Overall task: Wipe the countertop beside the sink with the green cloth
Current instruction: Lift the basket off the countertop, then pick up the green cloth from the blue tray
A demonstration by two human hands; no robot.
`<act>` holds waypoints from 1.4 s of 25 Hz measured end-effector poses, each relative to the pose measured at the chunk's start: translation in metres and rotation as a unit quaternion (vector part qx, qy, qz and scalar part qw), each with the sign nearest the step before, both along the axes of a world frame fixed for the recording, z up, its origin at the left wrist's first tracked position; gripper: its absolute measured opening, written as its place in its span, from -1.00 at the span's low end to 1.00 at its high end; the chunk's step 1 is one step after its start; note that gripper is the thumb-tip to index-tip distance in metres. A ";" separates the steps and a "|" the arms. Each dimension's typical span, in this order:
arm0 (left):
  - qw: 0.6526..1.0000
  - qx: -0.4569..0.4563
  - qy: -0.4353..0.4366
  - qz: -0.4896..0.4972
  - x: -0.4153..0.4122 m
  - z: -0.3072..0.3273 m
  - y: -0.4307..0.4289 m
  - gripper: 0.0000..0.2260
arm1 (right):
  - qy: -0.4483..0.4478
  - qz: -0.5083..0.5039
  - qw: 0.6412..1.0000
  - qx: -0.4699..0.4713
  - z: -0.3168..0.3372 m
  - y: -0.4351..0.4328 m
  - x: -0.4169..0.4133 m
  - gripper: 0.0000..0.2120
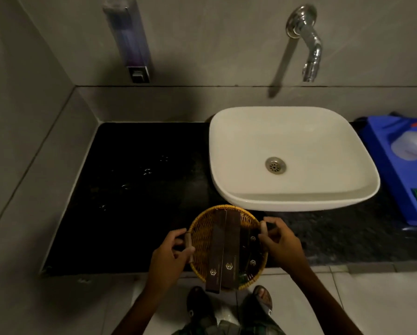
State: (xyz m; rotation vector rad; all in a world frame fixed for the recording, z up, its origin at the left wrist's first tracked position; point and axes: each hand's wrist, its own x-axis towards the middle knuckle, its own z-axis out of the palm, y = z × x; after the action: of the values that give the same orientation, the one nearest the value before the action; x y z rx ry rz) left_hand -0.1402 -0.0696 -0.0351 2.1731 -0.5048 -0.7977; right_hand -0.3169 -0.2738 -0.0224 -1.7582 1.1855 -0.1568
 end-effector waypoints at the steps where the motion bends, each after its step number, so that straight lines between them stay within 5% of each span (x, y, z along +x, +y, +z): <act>1: 1.000 0.017 -0.022 -0.011 0.000 0.000 -0.001 -0.57 | 0.000 0.009 1.000 -0.010 0.000 -0.001 0.000 -0.68; 4: 0.987 0.067 -0.141 -0.026 0.002 0.012 -0.012 -0.58 | -0.010 0.009 0.999 -0.029 0.008 -0.016 -0.010 -0.68; 10: 0.966 -0.065 -0.237 -0.078 -0.037 0.055 -0.125 -0.63 | -0.055 -0.053 0.995 -0.067 0.028 -0.096 -0.071 -0.95; 16: 0.908 -0.168 -0.319 -0.213 -0.144 0.077 -0.293 -0.73 | -0.103 -0.167 0.974 -0.113 0.054 -0.225 -0.185 -0.95; 21: 0.850 -0.249 -0.319 -0.337 -0.233 0.071 -0.403 -0.78 | 0.111 -0.184 0.953 -0.215 0.039 -0.361 -0.269 -0.72; 26: 0.770 -0.239 -0.309 -0.504 -0.307 0.035 -0.476 -0.70 | 0.417 0.074 0.895 -0.138 0.015 -0.441 -0.299 -0.21; 30: 0.783 -0.118 -0.253 -0.556 -0.322 0.015 -0.508 -0.65 | 0.447 0.131 0.881 -0.085 0.001 -0.457 -0.303 -0.11; 35: 0.757 -0.044 -0.289 -0.584 -0.328 -0.008 -0.531 -0.54 | 0.356 0.089 0.930 -0.028 0.006 -0.468 -0.303 -0.39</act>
State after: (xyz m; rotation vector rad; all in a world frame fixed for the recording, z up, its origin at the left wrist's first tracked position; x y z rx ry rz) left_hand -0.4678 -0.6005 -0.0429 1.7974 -2.2928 -0.6032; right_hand -0.6198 -0.7416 -0.0160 -2.0319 1.5142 0.6120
